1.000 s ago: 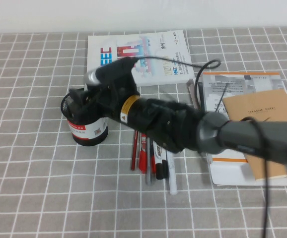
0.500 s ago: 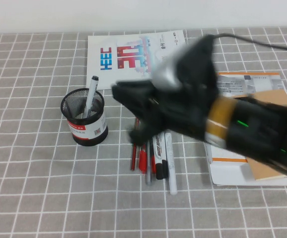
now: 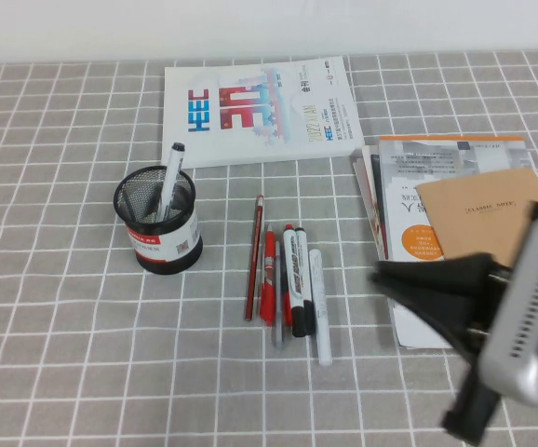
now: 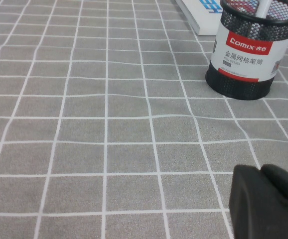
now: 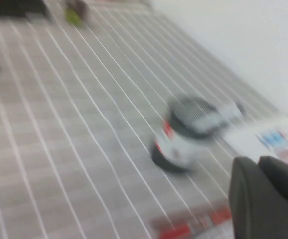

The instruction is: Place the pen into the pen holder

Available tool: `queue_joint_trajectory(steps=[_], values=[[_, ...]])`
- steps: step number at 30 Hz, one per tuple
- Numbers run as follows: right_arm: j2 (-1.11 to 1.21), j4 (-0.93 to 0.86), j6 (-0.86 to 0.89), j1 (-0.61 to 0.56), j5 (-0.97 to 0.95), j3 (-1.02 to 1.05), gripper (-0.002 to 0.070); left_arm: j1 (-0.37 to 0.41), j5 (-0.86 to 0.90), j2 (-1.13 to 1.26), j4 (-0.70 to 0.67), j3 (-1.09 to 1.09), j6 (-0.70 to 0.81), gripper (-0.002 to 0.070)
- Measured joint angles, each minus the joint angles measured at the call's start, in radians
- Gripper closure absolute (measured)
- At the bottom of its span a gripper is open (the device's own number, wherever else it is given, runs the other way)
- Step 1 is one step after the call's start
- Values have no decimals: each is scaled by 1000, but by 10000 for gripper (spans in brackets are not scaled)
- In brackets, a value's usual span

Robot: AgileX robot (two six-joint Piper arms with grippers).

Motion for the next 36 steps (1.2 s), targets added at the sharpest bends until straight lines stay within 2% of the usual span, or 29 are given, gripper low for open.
queue_joint_trajectory(steps=[9, 13, 21, 25, 28, 33, 36], values=[[-266, 31, 0, -1, 313, 147, 688, 0, 0, 0, 0, 0, 0, 680], [-357, -35, 0, -82, 406, 213, 689, 0, 0, 0, 0, 0, 0, 680], [-624, -92, 3, -440, 369, 360, 689, 0, 0, 0, 0, 0, 0, 680], [-746, -86, 87, -593, 356, 428, 689, 0, 0, 0, 0, 0, 0, 680], [-797, -84, 122, -649, 356, 470, 689, 0, 0, 0, 0, 0, 0, 680], [-819, -82, 149, -669, 295, 498, 689, 0, 0, 0, 0, 0, 0, 680], [-814, -1, 133, -669, 234, 511, 689, 0, 0, 0, 0, 0, 0, 680]])
